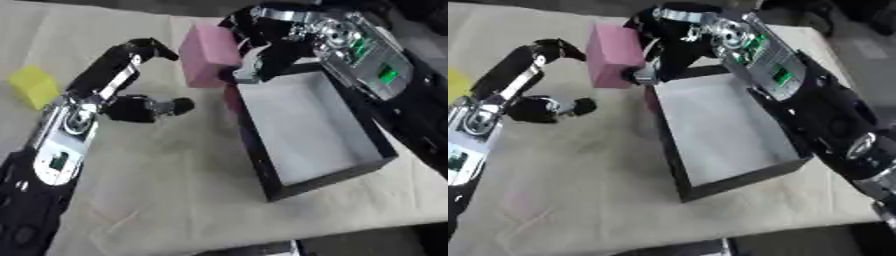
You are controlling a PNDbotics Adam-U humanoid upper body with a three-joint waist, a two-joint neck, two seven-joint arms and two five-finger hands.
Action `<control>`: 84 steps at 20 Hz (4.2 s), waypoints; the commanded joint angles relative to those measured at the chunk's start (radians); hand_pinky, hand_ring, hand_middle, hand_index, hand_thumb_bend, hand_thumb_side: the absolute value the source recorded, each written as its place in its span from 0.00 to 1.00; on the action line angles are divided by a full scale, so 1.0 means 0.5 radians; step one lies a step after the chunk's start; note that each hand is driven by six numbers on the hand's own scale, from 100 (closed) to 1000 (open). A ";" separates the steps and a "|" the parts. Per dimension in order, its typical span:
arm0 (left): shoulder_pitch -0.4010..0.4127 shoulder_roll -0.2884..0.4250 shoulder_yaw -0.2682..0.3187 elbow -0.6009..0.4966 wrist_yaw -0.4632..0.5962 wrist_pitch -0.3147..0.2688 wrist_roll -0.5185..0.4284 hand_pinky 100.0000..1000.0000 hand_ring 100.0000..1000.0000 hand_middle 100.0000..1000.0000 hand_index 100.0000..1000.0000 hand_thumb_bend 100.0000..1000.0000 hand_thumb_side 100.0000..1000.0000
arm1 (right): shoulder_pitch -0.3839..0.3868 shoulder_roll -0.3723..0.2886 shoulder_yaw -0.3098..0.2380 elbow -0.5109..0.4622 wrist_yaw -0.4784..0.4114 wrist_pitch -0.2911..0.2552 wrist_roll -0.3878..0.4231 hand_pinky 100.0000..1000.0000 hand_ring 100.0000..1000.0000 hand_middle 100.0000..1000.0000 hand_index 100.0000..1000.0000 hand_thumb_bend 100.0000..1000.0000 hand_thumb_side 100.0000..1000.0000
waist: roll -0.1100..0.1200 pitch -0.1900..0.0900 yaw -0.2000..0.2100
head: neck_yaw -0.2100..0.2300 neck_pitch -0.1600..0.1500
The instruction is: Pick up the objects with one hand, pass them to the other hand, and then place them into the box on the other side of the table.
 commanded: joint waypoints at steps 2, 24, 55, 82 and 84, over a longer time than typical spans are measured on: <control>-0.001 0.057 0.033 -0.053 0.000 0.012 0.032 0.97 0.79 0.68 0.77 0.69 0.84 | 0.012 -0.114 -0.061 -0.049 -0.016 0.005 -0.031 0.71 0.72 0.44 0.52 0.12 0.00 | 0.012 -0.084 -0.022 | -0.011 -0.004; 0.215 0.213 0.034 -0.113 0.034 -0.015 0.084 0.96 0.79 0.68 0.78 0.64 0.80 | 0.446 -0.309 -0.245 0.029 0.073 -0.026 -0.284 0.72 0.72 0.44 0.52 0.17 0.00 | 0.079 -0.138 -0.175 | -0.033 -0.004; 0.226 0.215 0.014 -0.115 0.061 -0.027 0.125 0.97 0.79 0.67 0.79 0.62 0.77 | 0.533 -0.263 -0.290 0.196 0.752 -0.274 0.032 0.86 0.98 0.89 0.97 0.42 0.36 | 0.087 -0.130 -0.167 | -0.082 -0.004; 0.210 0.374 0.112 -0.253 0.173 0.084 0.133 0.98 0.79 0.67 0.80 0.36 0.67 | 0.686 -0.357 -0.764 -0.282 -0.378 -0.209 -0.971 0.71 0.93 0.92 0.96 0.00 0.23 | 0.130 -0.147 -0.168 | 0.162 -0.004; 0.206 0.398 0.125 -0.254 0.196 0.101 0.120 0.98 0.79 0.68 0.80 0.35 0.67 | 0.709 -0.349 -0.800 -0.295 -0.435 -0.251 -1.013 0.71 0.92 0.91 0.95 0.00 0.19 | 0.133 -0.147 -0.167 | 0.176 -0.004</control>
